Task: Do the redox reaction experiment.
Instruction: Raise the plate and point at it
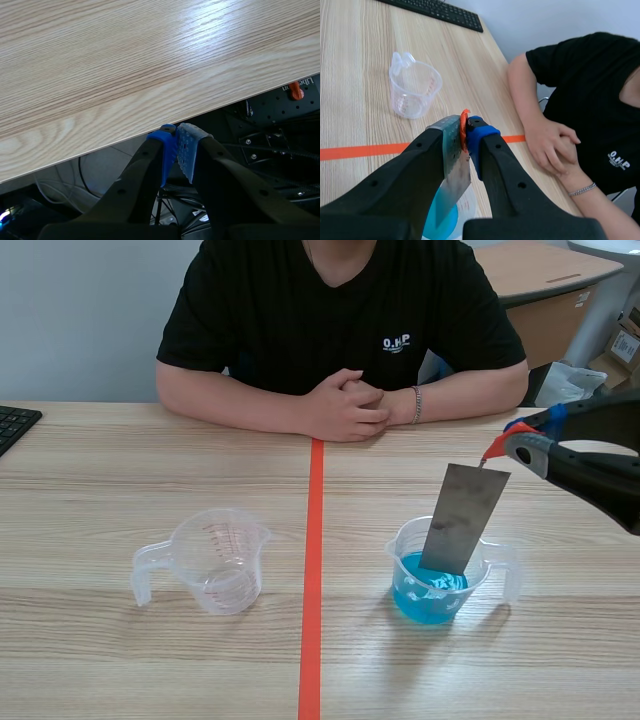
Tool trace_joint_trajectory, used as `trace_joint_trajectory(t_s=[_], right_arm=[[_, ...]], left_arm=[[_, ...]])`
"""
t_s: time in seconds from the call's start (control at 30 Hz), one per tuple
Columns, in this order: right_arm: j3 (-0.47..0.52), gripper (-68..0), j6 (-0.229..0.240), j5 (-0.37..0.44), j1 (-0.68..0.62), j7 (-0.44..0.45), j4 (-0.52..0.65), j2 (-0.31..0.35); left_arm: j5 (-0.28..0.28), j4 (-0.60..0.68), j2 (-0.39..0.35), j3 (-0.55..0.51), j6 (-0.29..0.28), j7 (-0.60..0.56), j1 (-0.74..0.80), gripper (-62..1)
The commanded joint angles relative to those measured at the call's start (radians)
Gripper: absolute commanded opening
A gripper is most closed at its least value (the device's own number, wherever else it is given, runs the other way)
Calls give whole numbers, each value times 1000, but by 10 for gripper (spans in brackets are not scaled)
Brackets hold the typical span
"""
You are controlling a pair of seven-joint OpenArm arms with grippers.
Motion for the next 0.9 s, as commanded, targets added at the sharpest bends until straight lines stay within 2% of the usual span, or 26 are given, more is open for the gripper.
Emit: trace_joint_trajectory(t_s=[0.0,0.33,0.5,0.87], right_arm=[[27,-660,-6,19,-2,19,31,17],[139,-660,0,21,-87,18,112,17],[184,-660,49,41,-97,18,119,17],[205,-660,56,68,-96,14,122,37]], left_arm=[[0,6,3,-4,1,-6,2,-568],[0,6,3,-4,1,-6,2,-568],[0,6,3,-4,1,-6,2,-568],[0,6,3,-4,1,-6,2,-568]])
